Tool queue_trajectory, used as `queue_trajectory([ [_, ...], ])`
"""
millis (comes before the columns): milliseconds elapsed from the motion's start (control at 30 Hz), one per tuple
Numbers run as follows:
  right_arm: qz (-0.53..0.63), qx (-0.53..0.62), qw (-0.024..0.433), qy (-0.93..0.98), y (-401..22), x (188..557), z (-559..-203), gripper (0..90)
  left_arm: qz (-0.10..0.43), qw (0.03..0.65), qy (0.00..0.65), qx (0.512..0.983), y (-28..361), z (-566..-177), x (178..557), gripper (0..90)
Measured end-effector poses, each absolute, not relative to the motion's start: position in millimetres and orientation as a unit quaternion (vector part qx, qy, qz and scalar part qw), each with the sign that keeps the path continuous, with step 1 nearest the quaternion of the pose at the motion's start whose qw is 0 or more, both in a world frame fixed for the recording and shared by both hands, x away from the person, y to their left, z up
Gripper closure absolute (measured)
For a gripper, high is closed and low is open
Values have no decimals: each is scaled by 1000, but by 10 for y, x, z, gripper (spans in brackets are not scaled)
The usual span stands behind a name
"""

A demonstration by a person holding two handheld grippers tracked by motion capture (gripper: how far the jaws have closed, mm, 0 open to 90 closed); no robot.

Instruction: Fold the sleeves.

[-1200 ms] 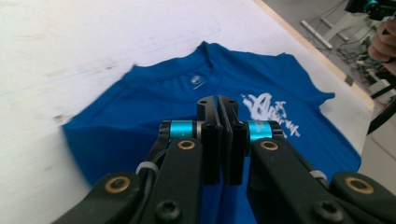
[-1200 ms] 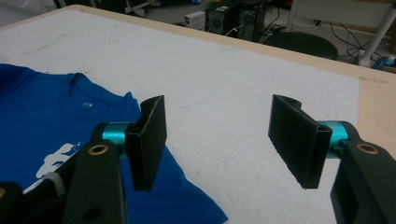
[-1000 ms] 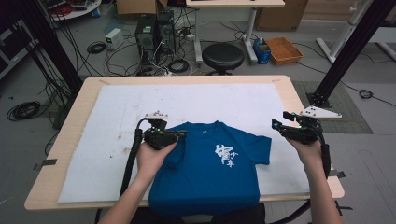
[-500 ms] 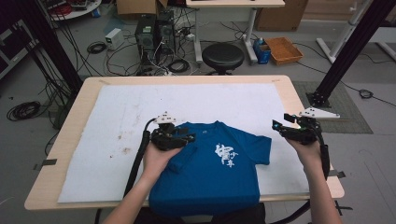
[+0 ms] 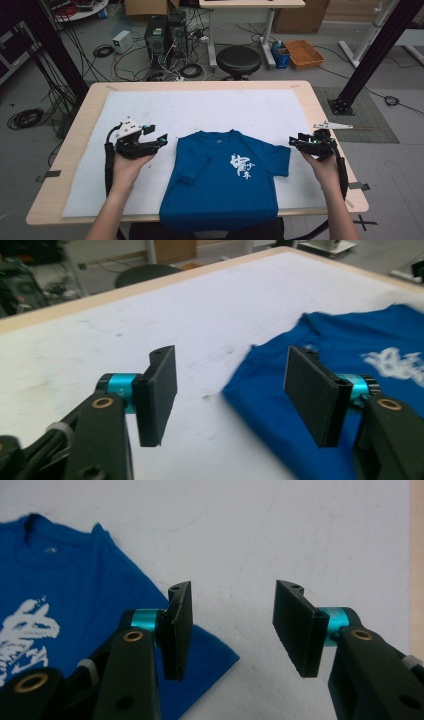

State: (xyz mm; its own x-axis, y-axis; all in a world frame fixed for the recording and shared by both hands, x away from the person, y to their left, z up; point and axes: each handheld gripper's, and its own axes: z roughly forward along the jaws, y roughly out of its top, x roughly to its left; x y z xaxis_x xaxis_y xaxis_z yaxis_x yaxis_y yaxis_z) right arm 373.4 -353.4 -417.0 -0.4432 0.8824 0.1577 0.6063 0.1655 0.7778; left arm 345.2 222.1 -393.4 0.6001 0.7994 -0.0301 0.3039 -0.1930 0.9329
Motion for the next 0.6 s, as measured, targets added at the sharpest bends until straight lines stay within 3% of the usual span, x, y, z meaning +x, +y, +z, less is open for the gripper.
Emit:
queue_trajectory([
  [167,383,497,162,761,-3441,3769,-4270,554,244,552,369,707,2466,-4031,3435,376],
  [333,377,503,164,761,-3449,3787,-4301,661,224,578,388,682,2573,-4060,3423,376],
  [433,372,504,163,762,-3469,3786,-4327,719,224,572,388,687,2586,-4010,3428,376],
  [600,356,512,157,766,-3476,3818,-4391,736,212,567,390,694,2572,-3966,3439,376],
])
